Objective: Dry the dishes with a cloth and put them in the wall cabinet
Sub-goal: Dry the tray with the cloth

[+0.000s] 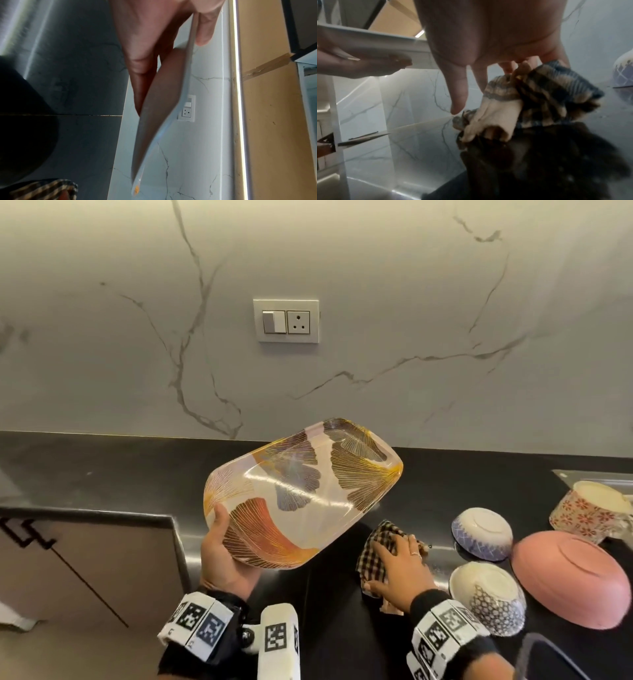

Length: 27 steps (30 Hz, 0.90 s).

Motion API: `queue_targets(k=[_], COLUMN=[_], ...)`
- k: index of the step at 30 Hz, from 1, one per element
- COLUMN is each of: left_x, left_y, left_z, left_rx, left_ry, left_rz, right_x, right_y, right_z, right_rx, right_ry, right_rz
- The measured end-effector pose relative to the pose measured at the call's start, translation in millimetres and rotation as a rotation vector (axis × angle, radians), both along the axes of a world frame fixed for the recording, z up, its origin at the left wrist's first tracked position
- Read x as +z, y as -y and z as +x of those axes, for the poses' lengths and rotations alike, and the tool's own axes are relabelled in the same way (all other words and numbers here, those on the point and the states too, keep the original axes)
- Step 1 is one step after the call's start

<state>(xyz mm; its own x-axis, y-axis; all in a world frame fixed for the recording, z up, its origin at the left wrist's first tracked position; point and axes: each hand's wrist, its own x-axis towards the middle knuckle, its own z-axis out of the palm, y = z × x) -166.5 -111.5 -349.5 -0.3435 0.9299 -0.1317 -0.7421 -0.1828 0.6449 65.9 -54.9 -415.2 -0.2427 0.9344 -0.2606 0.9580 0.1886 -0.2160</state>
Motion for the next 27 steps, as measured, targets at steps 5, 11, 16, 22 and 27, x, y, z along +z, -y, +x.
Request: queue_targets(k=[5,11,16,22,27], left_x=[-7,-6,-7,-9,-3], left_y=[-5,-6,-4,0,-2], left_z=[-12,-14,-19,-12,6], left_rx=[-0.023,-0.037,-0.034,-0.066,-0.145], left_ry=[0.0,0.007,0.016,0.044,0.161], left_rz=[0.038,0.044,0.079,0.099,-0.034], right_x=[-4,0,22,98,101], right_y=[-12,-30,-41,-2,33], right_z=[-2,0,44,24,-53], right_rx=[-0.032,-0.043,-0.351,-0.087,0.484], right_ry=[0.033,0.063,-0.67,-1.149,-0.821], right_rz=[-0.023,0.039,0.034,0.153,0.11])
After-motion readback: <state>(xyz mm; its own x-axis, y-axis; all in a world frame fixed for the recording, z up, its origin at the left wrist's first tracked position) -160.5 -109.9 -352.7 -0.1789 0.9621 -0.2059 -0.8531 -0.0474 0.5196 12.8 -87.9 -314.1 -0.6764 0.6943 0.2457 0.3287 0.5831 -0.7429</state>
